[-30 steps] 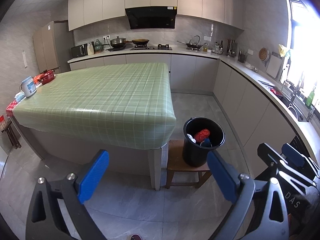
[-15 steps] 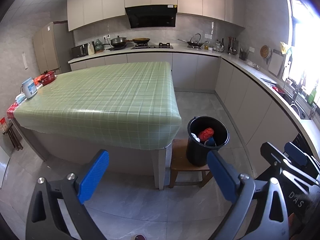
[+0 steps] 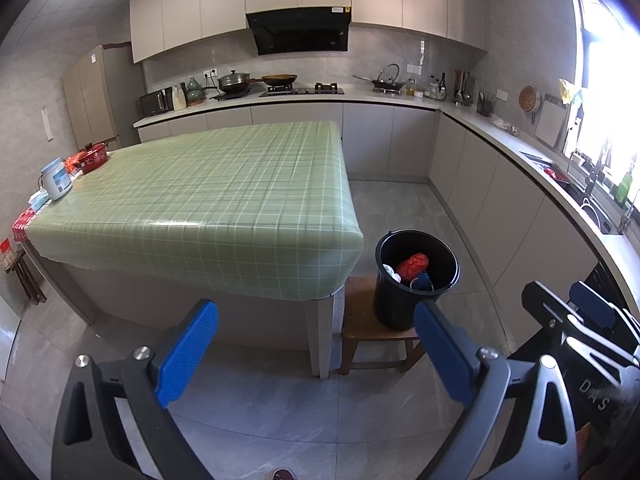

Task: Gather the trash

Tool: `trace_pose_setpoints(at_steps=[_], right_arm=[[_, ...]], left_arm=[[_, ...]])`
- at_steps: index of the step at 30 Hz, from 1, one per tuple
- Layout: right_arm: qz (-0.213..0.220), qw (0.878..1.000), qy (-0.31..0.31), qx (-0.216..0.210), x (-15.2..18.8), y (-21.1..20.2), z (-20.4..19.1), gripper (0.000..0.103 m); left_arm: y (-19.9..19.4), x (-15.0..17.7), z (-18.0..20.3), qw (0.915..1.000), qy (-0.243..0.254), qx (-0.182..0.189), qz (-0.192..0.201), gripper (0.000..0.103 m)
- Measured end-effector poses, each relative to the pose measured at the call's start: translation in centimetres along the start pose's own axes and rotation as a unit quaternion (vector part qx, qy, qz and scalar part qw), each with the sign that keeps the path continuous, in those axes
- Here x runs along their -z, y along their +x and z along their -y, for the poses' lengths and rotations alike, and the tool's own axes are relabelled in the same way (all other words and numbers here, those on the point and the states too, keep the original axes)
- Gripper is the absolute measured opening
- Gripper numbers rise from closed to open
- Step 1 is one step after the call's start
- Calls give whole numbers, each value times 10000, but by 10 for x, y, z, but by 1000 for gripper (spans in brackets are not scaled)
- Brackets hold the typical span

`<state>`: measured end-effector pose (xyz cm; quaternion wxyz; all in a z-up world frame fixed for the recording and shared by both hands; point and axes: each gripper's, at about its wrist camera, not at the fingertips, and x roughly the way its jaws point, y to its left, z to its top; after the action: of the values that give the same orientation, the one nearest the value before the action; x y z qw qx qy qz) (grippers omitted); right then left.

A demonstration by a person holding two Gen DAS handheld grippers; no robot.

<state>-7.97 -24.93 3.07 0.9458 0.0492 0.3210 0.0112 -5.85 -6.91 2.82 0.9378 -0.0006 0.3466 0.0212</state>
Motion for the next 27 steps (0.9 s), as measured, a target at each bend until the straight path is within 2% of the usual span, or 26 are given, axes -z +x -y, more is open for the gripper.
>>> trace_pose_setpoints(at_steps=[27], right_arm=[[5,10000,31,74,3,-3,4,79]], left_arm=[[0,2,13,10000,46,73,-41,99]])
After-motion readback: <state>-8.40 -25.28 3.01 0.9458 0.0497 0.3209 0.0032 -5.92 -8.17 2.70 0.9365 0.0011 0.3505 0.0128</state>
